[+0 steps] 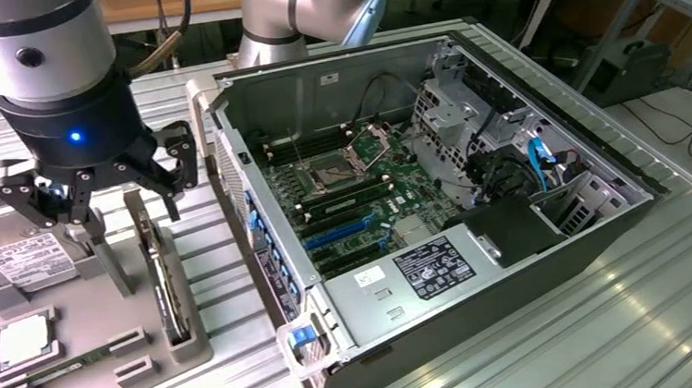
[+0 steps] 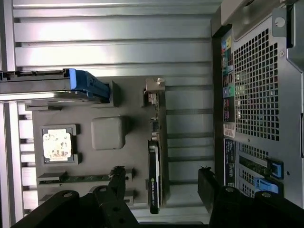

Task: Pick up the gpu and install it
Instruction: 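Pick up the gpu and move the gpu toward the slot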

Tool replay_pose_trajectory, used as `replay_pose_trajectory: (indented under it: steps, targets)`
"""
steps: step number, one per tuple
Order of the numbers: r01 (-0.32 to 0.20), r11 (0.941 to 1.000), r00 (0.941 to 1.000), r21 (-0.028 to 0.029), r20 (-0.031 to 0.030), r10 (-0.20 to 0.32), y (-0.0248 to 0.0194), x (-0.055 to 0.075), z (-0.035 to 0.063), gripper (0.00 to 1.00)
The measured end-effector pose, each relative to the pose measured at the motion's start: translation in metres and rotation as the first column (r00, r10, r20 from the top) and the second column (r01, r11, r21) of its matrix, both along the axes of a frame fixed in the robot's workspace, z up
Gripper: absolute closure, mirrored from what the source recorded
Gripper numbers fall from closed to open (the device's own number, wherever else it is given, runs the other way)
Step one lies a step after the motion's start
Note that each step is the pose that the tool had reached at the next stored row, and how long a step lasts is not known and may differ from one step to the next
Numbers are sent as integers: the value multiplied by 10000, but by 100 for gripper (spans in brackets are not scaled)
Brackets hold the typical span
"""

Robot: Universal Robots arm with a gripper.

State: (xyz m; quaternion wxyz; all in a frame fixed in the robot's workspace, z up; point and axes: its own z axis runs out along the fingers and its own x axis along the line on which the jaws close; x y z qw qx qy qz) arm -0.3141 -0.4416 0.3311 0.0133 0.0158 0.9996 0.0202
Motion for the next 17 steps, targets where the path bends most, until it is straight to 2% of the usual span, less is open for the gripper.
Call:
replay_pose_trajectory:
  steps: [12, 17]
  targets:
    - [-1, 10000, 10000, -4, 0, 1, -13, 0, -218, 28]
    - [0, 10000, 10000, -5, 0, 0, -15, 0, -338, 28]
